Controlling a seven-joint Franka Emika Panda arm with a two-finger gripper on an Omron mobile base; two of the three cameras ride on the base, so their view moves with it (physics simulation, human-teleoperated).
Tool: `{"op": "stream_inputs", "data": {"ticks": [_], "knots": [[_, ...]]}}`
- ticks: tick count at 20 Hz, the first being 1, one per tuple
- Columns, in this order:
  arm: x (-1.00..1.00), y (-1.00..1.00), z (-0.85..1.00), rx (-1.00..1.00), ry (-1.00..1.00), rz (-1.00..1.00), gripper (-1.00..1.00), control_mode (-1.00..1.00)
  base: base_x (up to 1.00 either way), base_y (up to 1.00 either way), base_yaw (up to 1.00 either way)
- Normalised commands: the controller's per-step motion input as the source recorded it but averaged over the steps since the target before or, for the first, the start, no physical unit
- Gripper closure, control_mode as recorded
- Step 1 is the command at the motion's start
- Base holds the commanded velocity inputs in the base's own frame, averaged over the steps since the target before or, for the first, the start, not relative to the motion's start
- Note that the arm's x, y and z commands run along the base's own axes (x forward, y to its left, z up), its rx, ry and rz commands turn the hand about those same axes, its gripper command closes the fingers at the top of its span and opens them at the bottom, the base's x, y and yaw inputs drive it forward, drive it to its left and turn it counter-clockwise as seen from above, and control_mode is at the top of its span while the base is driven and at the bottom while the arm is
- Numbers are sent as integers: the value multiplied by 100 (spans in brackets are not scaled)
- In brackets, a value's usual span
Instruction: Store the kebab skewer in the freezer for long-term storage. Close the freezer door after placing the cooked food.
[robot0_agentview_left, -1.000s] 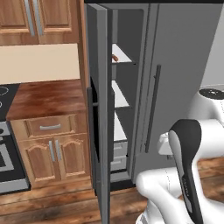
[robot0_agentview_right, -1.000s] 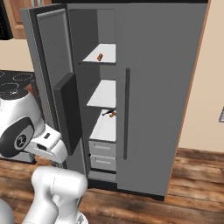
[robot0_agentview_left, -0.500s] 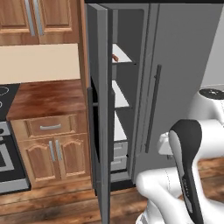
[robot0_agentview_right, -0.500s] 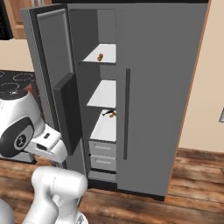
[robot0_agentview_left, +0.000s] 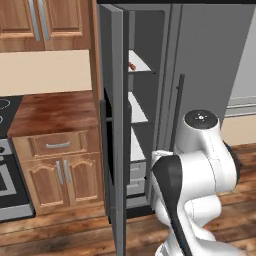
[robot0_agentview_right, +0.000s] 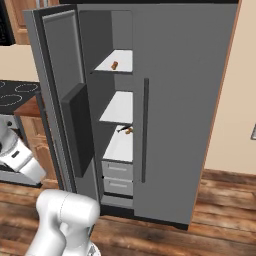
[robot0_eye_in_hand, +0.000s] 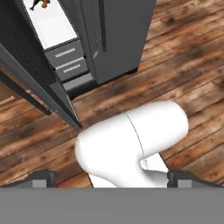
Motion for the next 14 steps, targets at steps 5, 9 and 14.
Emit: {"op": "stream_inputs", "data": {"ticks": [5,9,14], "knots": [[47,100,0,-18,-17,-35,-100,-100,0,0,0],[91,98,-31,-17,-31,-34,-100,-100,0,0,0],[68,97,-35,-23,-31,-33,-100,-100,0,0,0]]}}
